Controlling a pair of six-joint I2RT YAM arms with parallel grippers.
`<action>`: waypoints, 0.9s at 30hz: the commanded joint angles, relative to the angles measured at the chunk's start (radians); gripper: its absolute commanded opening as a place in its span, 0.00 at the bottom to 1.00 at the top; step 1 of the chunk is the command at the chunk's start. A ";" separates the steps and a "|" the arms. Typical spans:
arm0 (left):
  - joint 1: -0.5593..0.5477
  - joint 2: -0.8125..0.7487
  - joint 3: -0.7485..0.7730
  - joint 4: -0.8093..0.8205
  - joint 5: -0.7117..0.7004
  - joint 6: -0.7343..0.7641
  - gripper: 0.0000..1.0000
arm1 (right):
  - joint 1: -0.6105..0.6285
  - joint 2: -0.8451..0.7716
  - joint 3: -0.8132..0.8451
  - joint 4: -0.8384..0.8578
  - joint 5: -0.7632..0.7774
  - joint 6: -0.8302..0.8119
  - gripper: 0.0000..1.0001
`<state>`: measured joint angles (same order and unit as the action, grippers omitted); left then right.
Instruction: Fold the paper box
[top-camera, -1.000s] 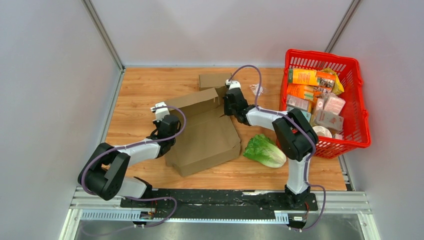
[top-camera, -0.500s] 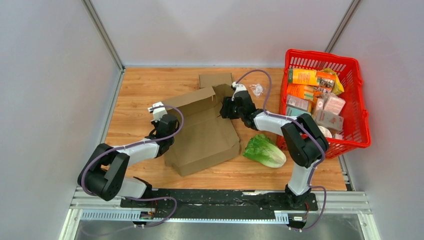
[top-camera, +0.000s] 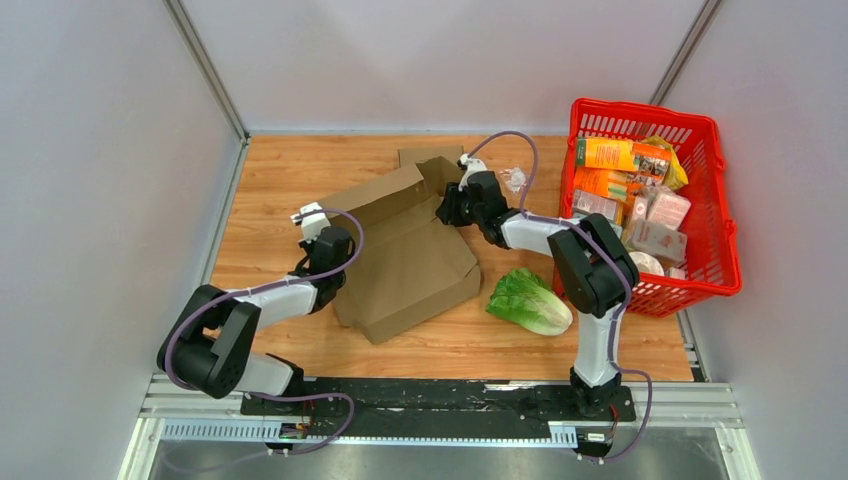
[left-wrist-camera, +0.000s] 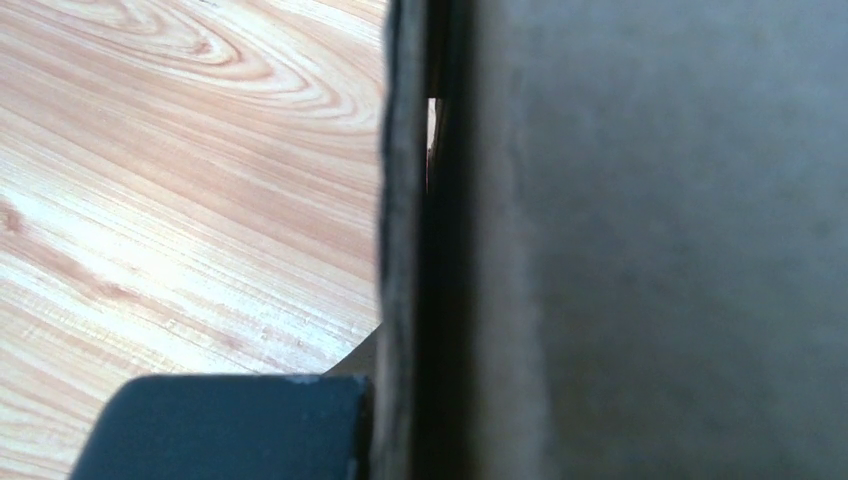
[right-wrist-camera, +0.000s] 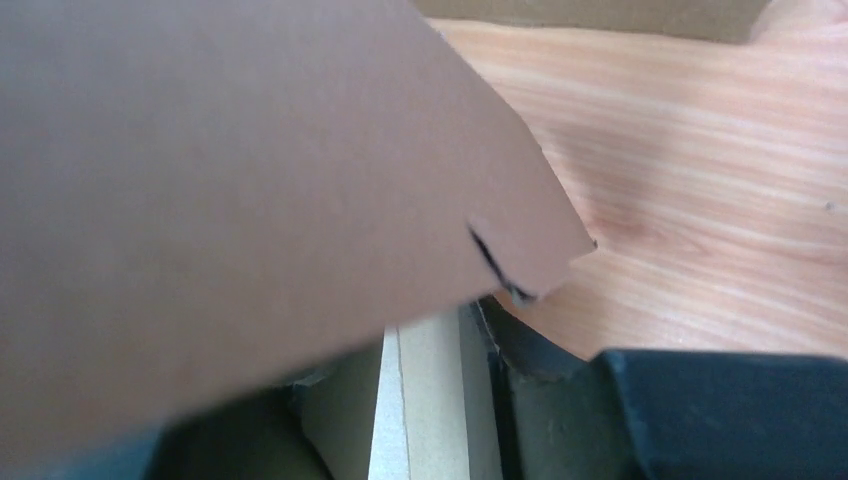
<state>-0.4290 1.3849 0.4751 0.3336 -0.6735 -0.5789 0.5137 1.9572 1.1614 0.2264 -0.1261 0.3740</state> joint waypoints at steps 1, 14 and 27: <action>0.003 0.005 -0.012 -0.025 0.068 -0.039 0.00 | 0.022 0.037 0.044 0.119 -0.029 -0.036 0.35; 0.004 -0.049 0.026 -0.163 0.091 -0.090 0.00 | 0.051 -0.107 -0.040 0.038 0.127 0.196 0.61; 0.021 -0.116 0.045 -0.260 0.109 -0.088 0.00 | 0.052 -0.124 -0.121 -0.033 0.194 0.157 0.35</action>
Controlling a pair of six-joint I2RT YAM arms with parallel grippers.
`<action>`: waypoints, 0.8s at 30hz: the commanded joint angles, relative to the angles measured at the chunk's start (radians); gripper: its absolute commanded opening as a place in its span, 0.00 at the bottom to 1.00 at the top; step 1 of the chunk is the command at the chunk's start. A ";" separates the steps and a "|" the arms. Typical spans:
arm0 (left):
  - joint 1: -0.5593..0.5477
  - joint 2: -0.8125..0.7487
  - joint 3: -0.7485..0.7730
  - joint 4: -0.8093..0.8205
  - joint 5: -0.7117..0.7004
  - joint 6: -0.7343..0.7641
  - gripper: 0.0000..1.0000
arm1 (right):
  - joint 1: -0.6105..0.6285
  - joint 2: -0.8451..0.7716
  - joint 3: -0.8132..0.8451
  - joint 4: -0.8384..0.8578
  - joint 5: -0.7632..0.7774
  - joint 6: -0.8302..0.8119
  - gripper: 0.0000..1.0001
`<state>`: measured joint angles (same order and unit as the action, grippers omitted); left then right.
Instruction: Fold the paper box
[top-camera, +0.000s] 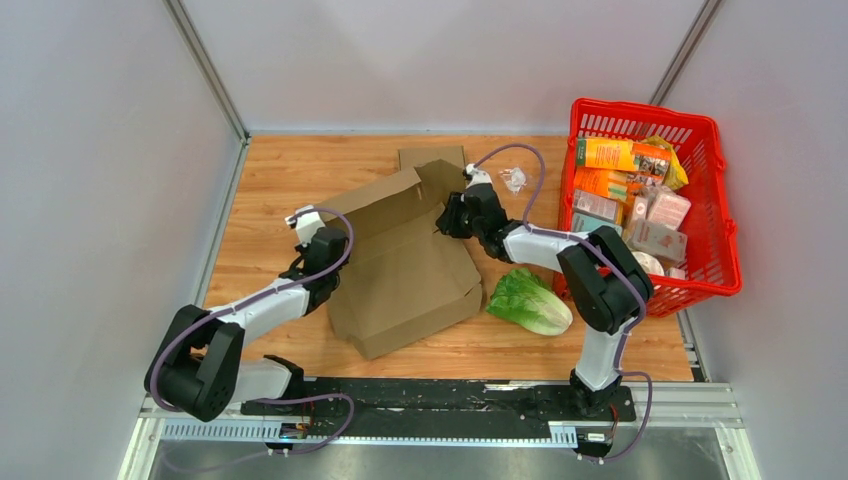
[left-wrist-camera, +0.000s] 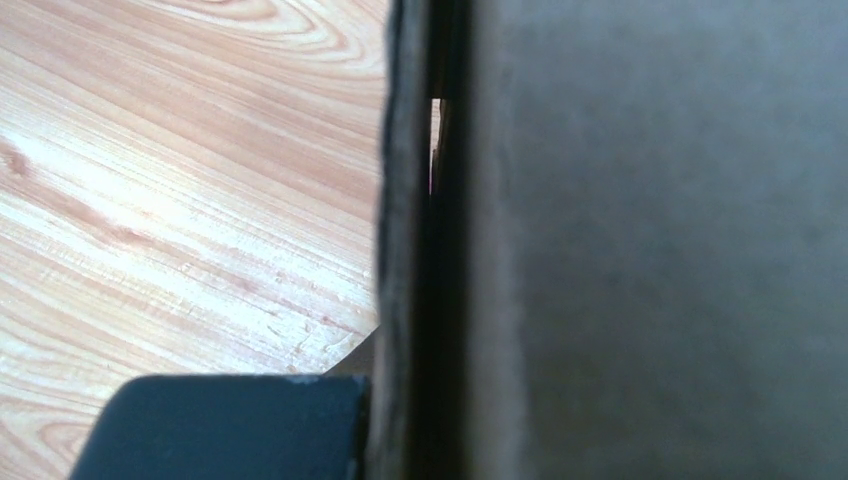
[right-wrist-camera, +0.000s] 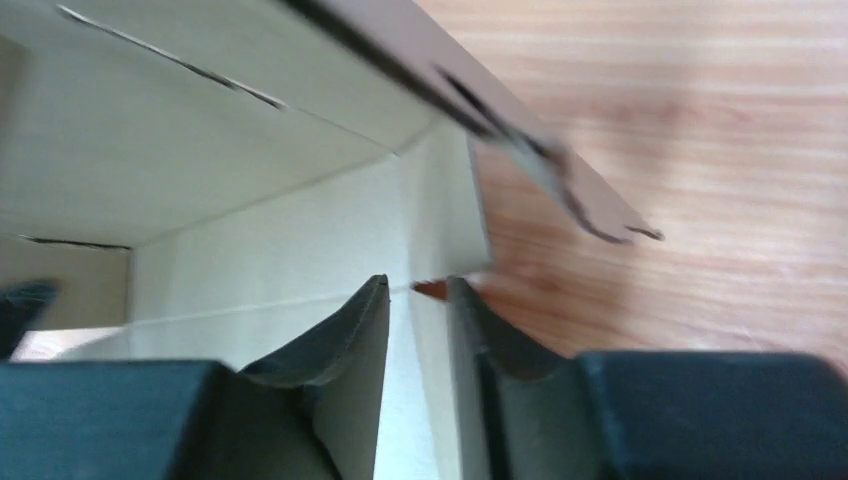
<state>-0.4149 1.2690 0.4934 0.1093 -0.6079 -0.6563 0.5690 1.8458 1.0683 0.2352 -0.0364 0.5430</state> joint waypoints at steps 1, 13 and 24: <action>0.007 0.010 0.028 -0.039 0.043 -0.008 0.00 | -0.004 -0.008 0.001 -0.065 0.095 -0.058 0.36; 0.008 0.046 0.037 -0.014 0.092 0.001 0.00 | 0.002 0.039 -0.104 -0.082 0.145 -0.001 0.15; 0.007 0.035 0.037 -0.007 0.125 0.007 0.00 | 0.020 -0.080 -0.126 0.061 0.219 -0.072 0.14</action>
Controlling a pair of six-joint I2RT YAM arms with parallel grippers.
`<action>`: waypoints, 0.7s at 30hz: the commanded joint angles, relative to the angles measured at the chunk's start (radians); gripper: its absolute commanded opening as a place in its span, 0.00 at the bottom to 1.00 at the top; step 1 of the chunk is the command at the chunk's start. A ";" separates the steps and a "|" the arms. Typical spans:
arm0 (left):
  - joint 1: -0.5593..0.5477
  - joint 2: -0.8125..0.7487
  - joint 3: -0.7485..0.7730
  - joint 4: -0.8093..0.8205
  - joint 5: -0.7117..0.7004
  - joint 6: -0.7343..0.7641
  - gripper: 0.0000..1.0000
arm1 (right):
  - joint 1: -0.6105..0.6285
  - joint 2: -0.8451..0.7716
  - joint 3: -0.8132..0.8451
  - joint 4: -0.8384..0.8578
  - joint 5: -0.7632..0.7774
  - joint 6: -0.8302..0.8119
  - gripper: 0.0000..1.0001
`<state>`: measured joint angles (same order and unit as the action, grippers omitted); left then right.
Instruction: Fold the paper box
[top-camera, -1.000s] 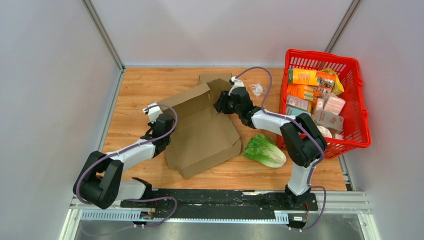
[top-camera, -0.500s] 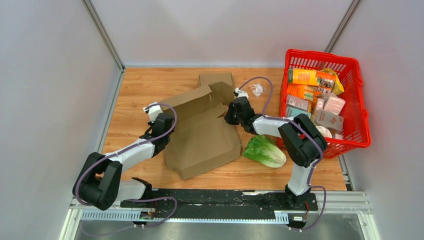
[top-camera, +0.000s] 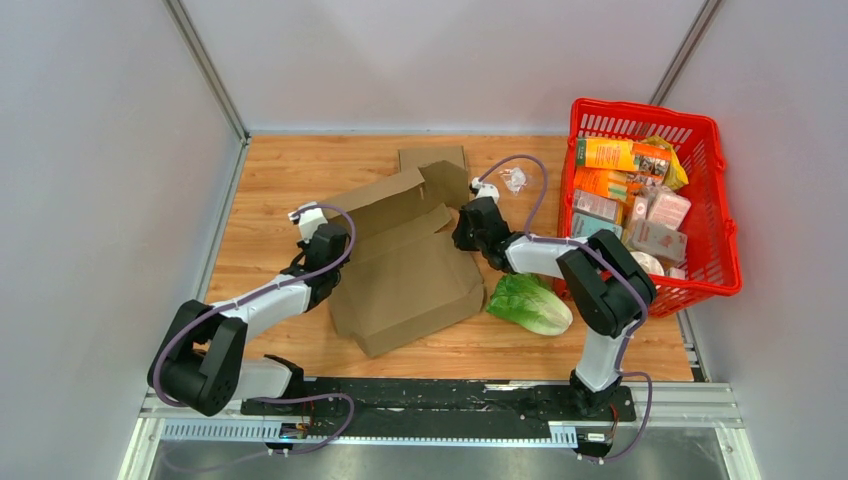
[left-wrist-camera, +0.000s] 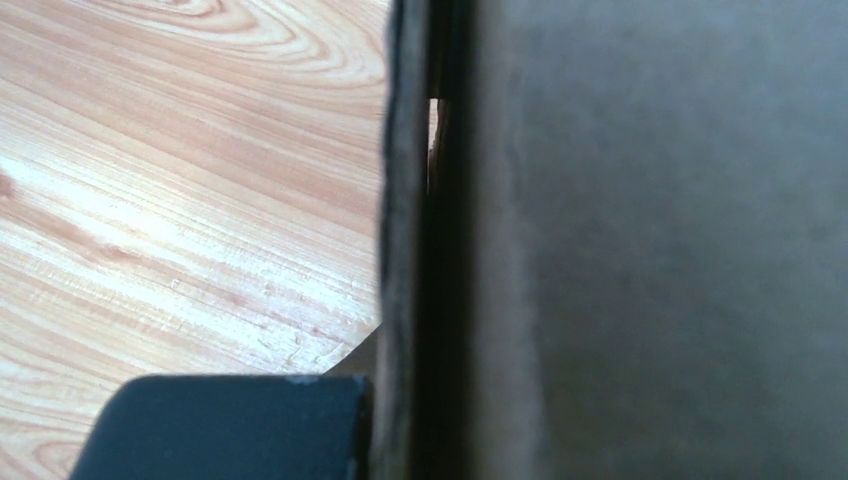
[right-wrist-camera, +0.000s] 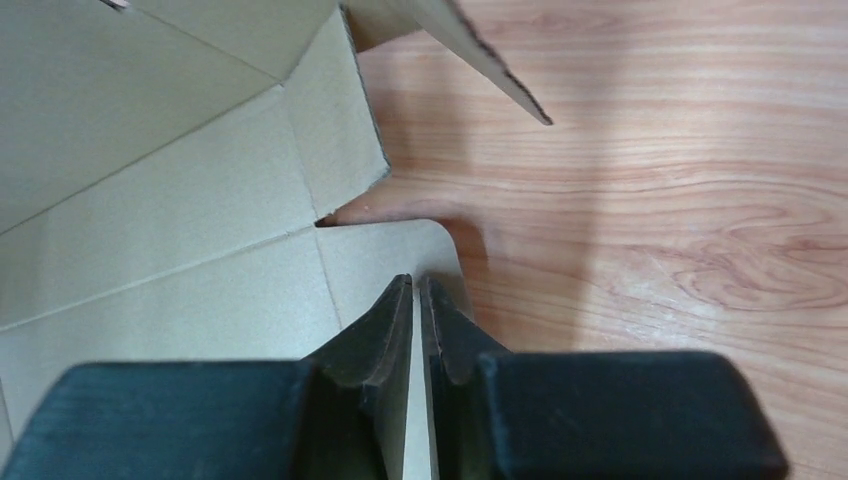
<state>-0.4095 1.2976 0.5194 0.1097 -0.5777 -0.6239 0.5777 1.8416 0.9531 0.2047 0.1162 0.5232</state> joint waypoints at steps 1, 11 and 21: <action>0.003 -0.003 0.008 -0.002 0.102 -0.026 0.00 | 0.013 -0.081 -0.002 0.087 0.074 -0.060 0.13; 0.003 -0.026 -0.005 0.010 0.122 -0.042 0.00 | 0.014 -0.042 0.052 0.071 0.189 -0.088 0.06; 0.003 -0.014 -0.001 0.012 0.136 -0.048 0.00 | 0.108 -0.048 0.084 0.162 0.184 -0.198 0.07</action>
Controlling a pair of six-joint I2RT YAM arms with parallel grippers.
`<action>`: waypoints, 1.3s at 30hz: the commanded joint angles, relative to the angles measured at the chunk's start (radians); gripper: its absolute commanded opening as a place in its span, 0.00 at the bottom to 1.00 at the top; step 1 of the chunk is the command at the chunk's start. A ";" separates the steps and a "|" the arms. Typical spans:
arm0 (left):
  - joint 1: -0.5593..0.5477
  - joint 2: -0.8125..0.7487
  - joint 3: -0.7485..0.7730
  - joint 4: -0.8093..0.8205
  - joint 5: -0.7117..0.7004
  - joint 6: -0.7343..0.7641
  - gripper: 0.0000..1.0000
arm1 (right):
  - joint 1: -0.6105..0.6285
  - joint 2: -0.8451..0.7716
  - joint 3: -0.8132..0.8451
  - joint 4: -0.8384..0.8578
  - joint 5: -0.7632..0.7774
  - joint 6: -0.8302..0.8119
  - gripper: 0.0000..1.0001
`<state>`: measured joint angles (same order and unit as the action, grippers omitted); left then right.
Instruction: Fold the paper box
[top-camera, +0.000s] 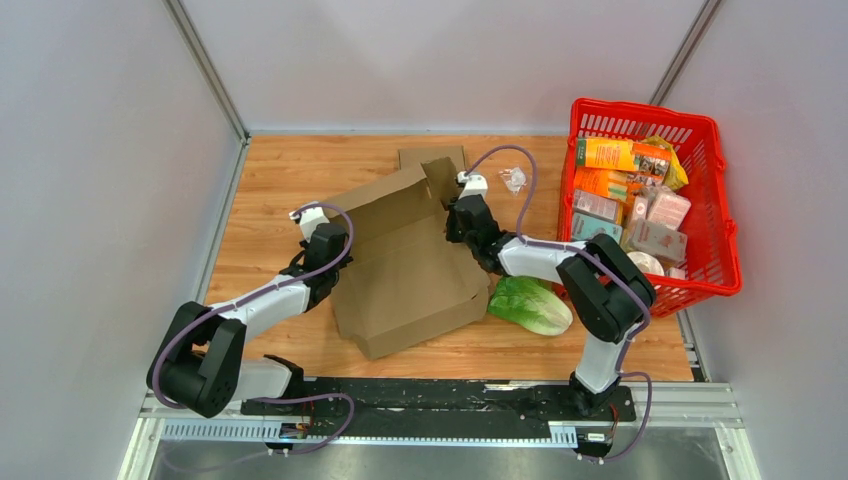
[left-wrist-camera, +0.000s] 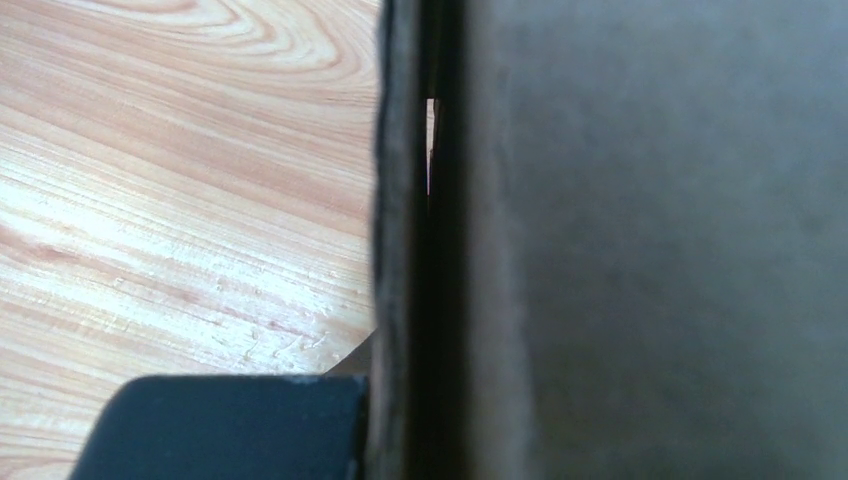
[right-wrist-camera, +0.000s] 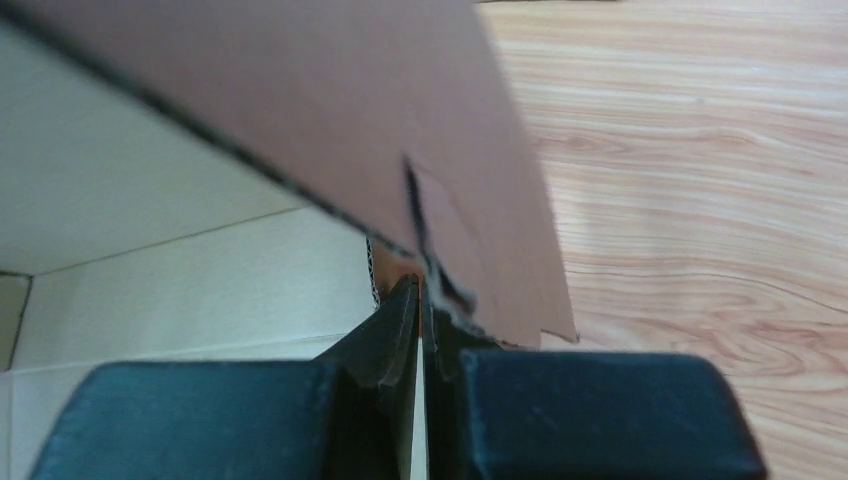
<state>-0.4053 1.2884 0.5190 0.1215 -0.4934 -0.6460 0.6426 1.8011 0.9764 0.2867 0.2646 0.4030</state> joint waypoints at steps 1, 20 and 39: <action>-0.003 -0.004 -0.001 0.000 0.056 -0.027 0.00 | 0.057 0.009 0.070 0.075 0.051 -0.116 0.08; -0.001 0.018 -0.004 -0.013 0.018 -0.044 0.00 | -0.023 -0.144 0.176 -0.499 -0.214 -0.111 0.54; -0.001 0.037 0.016 -0.048 -0.054 -0.044 0.00 | -0.011 -0.111 0.450 -0.613 -0.079 -0.218 0.27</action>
<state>-0.4061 1.3003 0.5194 0.1280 -0.5262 -0.6708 0.5953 1.7489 1.3651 -0.2825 0.1444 0.1604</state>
